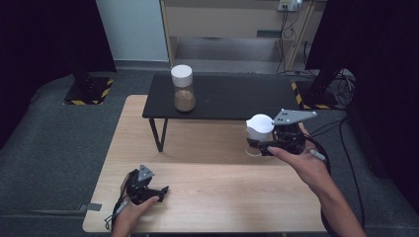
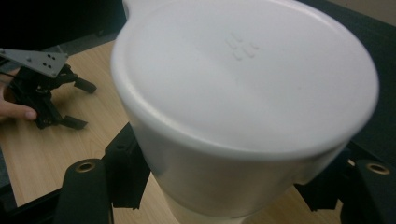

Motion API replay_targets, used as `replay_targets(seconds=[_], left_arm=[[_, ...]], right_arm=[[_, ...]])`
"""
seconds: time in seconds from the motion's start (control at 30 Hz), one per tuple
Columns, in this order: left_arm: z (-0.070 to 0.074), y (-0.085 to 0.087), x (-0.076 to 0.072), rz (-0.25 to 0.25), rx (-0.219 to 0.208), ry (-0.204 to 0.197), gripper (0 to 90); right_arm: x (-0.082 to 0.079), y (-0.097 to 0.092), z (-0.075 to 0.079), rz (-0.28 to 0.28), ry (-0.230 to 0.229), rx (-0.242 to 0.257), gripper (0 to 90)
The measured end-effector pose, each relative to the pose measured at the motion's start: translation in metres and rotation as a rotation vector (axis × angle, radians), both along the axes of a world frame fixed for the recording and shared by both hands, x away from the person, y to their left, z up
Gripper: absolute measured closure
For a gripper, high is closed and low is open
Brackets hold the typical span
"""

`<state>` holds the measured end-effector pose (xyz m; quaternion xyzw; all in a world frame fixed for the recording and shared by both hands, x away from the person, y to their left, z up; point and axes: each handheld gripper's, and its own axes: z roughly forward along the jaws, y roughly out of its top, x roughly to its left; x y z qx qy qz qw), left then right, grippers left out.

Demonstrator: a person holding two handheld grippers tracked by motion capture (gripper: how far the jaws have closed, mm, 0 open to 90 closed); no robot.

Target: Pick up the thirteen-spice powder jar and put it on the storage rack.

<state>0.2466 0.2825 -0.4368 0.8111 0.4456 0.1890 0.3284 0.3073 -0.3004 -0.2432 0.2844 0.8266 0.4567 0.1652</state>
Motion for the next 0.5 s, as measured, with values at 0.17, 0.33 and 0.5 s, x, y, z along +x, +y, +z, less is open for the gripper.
replay_targets(seconds=[0.17,0.33,0.5], left_arm=[[0.000,0.000,0.000,0.000,0.000,0.000,0.0],[0.000,0.000,0.000,0.002,0.000,0.000,0.0],[0.000,0.000,0.000,0.001,0.002,0.000,0.0]], right_arm=[[0.004,-0.004,0.016,-0.008,-0.002,0.015,31.7],[0.009,-0.006,0.031,-0.020,-0.009,0.023,31.7],[0.020,-0.006,0.042,-0.033,-0.012,0.032,31.7]])
